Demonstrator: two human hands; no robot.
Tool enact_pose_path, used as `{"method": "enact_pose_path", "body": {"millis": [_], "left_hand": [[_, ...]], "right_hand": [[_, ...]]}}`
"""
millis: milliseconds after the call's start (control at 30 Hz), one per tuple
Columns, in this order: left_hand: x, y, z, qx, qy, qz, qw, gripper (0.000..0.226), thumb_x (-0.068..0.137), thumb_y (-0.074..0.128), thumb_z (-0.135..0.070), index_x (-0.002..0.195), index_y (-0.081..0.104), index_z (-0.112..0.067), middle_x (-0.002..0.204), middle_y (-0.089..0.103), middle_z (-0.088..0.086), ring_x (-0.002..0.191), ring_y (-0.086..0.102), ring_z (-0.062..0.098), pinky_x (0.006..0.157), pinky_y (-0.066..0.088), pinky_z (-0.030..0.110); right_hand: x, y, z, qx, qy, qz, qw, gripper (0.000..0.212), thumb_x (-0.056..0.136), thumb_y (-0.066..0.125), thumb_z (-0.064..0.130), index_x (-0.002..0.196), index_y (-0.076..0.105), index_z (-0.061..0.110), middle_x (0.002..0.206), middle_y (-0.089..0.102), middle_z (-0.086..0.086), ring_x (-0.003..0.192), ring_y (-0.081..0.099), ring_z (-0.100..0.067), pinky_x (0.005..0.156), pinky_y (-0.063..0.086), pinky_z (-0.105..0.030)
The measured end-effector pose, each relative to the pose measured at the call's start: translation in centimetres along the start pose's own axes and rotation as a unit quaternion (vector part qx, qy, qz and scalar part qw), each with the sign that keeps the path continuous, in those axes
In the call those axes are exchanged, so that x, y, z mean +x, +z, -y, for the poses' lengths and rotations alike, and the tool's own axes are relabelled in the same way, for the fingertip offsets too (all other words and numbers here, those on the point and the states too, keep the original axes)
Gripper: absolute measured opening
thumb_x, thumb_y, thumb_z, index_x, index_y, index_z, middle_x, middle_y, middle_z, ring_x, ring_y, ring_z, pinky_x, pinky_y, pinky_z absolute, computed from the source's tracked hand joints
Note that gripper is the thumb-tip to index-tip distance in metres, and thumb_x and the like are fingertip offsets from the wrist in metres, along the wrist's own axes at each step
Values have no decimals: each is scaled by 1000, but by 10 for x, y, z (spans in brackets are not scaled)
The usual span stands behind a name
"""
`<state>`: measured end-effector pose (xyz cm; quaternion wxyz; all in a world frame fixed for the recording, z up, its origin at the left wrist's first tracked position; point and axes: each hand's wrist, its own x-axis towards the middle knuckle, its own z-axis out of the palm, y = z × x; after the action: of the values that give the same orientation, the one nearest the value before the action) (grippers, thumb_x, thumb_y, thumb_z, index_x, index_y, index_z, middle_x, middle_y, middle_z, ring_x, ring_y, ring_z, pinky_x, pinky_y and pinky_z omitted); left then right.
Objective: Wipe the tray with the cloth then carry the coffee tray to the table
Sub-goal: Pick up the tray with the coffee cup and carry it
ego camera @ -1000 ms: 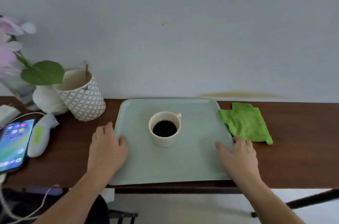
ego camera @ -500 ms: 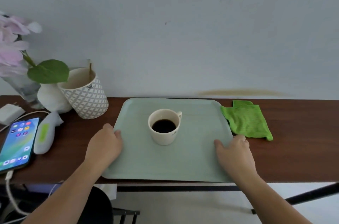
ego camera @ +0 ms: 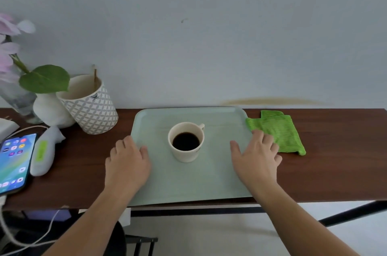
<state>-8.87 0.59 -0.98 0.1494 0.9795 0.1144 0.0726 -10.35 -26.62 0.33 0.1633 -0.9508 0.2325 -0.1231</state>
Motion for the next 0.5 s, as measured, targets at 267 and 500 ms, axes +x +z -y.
{"method": "enact_pose_path", "body": {"millis": [267, 500], "left_hand": [[1, -5, 15, -29, -45, 19, 998, 21, 97, 37, -31, 92, 43, -11, 76, 55, 3, 67, 51, 24, 62, 40, 40], [-3, -11, 18, -71, -39, 8, 997, 30, 100, 29, -36, 83, 41, -15, 67, 52, 0, 57, 47, 18, 59, 37, 39]], "right_hand": [[8, 0, -28, -24, 89, 83, 992, 55, 85, 47, 56, 113, 46, 8, 119, 55, -10, 115, 49, -33, 93, 33, -49], [1, 0, -30, -14, 66, 53, 996, 40, 96, 39, 47, 99, 41, 8, 108, 62, -13, 100, 61, -35, 86, 34, -45]]}}
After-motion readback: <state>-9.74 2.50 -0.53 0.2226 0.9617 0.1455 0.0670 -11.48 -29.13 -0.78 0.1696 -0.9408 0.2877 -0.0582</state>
